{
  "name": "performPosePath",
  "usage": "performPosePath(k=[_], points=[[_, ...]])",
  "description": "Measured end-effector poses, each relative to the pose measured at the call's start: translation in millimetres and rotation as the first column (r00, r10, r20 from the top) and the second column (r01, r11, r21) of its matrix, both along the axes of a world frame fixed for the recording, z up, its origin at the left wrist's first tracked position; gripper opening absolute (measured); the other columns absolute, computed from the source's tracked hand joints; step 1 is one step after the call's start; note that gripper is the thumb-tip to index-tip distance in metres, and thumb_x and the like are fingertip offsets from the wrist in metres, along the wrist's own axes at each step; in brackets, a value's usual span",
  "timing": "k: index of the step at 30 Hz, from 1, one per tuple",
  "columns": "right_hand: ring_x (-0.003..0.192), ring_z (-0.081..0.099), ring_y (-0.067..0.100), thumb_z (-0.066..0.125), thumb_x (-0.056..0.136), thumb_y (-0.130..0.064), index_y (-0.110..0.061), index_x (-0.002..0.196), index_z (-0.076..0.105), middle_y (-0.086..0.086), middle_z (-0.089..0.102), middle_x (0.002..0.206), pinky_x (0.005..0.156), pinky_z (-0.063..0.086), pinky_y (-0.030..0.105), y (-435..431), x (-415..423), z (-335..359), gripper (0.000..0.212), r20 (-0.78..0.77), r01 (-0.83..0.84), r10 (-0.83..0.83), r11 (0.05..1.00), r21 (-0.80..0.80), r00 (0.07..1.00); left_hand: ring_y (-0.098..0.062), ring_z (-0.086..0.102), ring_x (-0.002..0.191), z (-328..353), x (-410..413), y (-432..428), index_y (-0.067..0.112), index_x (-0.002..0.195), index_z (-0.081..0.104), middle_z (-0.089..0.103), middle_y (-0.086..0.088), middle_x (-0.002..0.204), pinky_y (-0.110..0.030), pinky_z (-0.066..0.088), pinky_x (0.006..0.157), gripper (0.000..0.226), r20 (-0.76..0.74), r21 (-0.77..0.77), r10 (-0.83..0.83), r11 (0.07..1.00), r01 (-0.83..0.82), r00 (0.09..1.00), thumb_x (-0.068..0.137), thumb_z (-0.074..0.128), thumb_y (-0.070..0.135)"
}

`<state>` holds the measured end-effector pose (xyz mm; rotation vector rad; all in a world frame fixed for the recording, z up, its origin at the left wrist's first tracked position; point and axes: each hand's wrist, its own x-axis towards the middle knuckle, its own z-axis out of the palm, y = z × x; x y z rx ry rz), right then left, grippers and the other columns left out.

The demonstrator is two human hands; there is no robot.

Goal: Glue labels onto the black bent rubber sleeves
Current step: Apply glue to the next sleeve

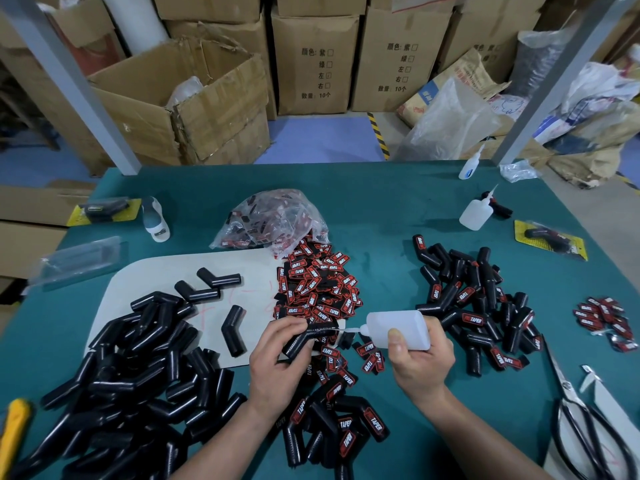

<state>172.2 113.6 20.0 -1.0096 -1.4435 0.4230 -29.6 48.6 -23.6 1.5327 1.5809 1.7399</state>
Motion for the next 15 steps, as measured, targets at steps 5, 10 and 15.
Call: performPosePath(k=[5, 10, 15], points=[[0.059, 0.053, 0.0, 0.056, 0.093, -0.058, 0.011, 0.076, 0.06, -0.005, 0.053, 0.063, 0.052, 0.038, 0.002, -0.8, -0.7, 0.3, 0.071, 0.005, 0.015, -0.015, 1.0, -0.002, 1.0, -0.012, 0.068, 0.108, 0.5, -0.3, 0.6, 0.008, 0.107, 0.072, 0.069, -0.008, 0.11, -0.023, 0.05, 0.101, 0.029, 0.001, -0.013, 0.023, 1.0, -0.023, 1.0, 0.079, 0.076, -0.001], [0.063, 0.054, -0.011, 0.056, 0.094, -0.056, 0.011, 0.076, 0.059, -0.006, 0.052, 0.065, 0.053, 0.038, 0.001, 0.6, 0.0, 0.8, 0.069, 0.02, 0.009, -0.01, 1.0, 0.013, 1.0, -0.01, 0.067, 0.107, 2.1, 0.7, 0.4, 0.011, 0.107, 0.072, 0.069, -0.005, 0.111, -0.021, 0.048, 0.1, 0.03, 0.024, -0.014, 0.031, 0.999, -0.031, 0.999, 0.079, 0.076, 0.0], [0.06, 0.052, 0.001, 0.056, 0.094, -0.056, 0.01, 0.076, 0.059, -0.008, 0.052, 0.066, 0.05, 0.039, 0.005, 2.3, 1.4, 0.6, 0.069, 0.017, 0.025, -0.025, 1.0, 0.02, 1.0, -0.012, 0.067, 0.109, 0.9, -1.5, 0.5, 0.011, 0.107, 0.072, 0.068, 0.009, 0.113, -0.02, 0.047, 0.1, 0.028, 0.06, -0.039, 0.038, 0.999, -0.036, 0.997, 0.08, 0.076, 0.001]])
